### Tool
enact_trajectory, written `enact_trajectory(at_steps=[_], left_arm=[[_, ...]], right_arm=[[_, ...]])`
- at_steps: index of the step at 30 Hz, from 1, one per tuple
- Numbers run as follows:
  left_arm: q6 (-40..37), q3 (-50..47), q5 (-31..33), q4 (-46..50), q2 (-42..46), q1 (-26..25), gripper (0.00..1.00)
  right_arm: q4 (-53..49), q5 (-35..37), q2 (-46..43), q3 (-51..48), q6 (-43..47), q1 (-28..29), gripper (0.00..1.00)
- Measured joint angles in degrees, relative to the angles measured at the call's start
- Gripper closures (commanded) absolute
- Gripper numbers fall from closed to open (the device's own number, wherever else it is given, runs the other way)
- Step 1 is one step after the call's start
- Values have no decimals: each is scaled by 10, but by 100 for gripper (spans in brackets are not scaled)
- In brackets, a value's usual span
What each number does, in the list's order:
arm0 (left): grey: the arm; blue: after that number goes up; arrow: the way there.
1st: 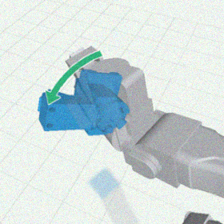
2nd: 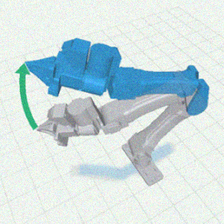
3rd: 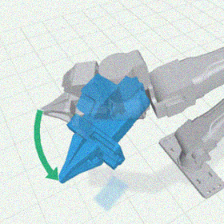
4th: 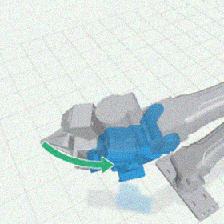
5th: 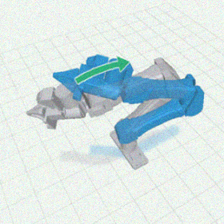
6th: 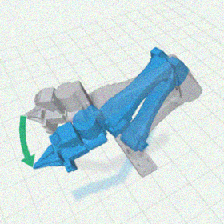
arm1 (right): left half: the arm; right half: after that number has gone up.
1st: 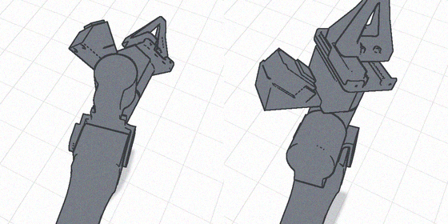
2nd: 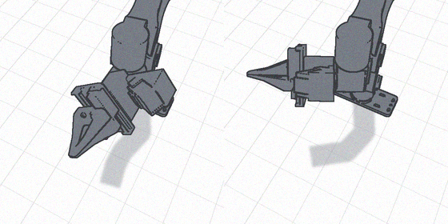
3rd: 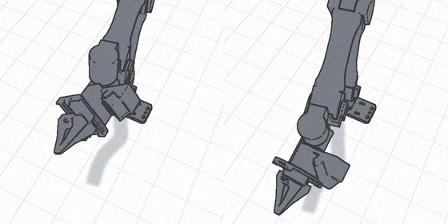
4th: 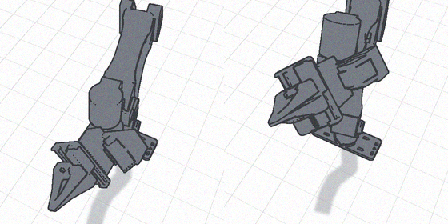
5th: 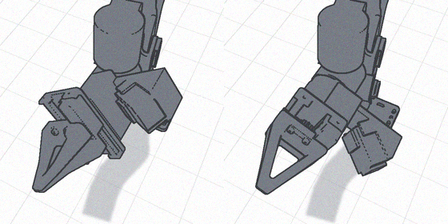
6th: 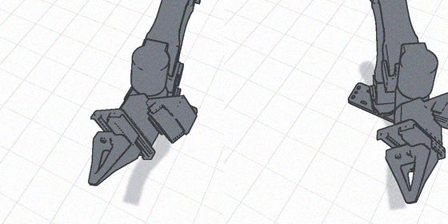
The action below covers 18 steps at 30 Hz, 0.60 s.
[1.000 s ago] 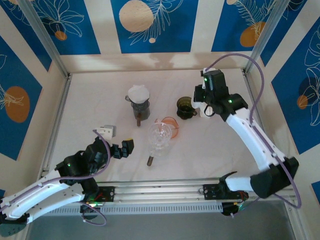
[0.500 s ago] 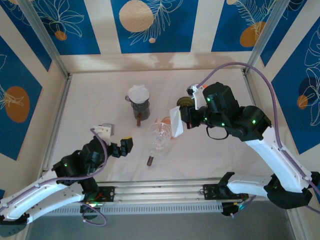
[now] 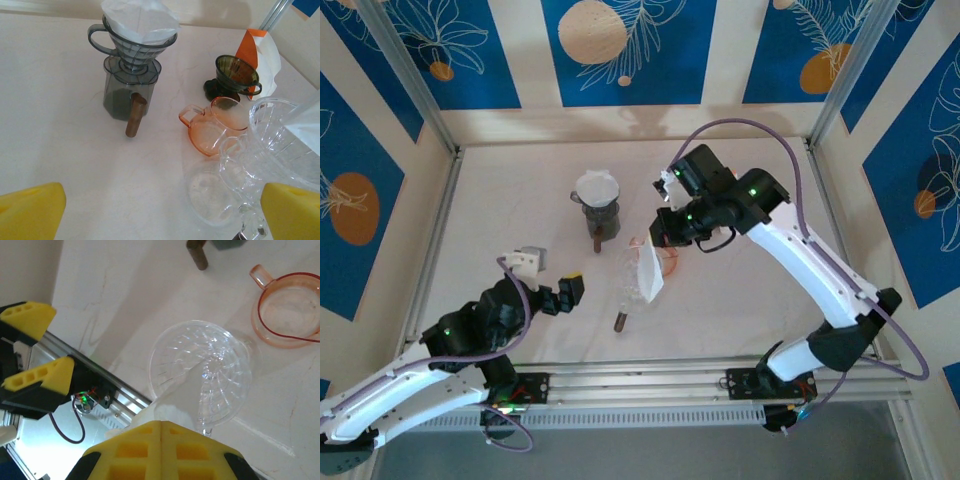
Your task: Place the coffee filter in the dripper
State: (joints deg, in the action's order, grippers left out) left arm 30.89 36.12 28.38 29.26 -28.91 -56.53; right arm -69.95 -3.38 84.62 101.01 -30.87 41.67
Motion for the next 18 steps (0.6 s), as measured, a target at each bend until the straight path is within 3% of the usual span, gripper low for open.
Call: enact_trajectory(at_steps=[11,18], left_arm=[[-15,12,-49,-1,-22,0,0],[-14,49,-159,-38,-88,43,0]], right_arm=[[-8,27,52,7,-49,-7,100],[-7,64,72,7,-58,0,100]])
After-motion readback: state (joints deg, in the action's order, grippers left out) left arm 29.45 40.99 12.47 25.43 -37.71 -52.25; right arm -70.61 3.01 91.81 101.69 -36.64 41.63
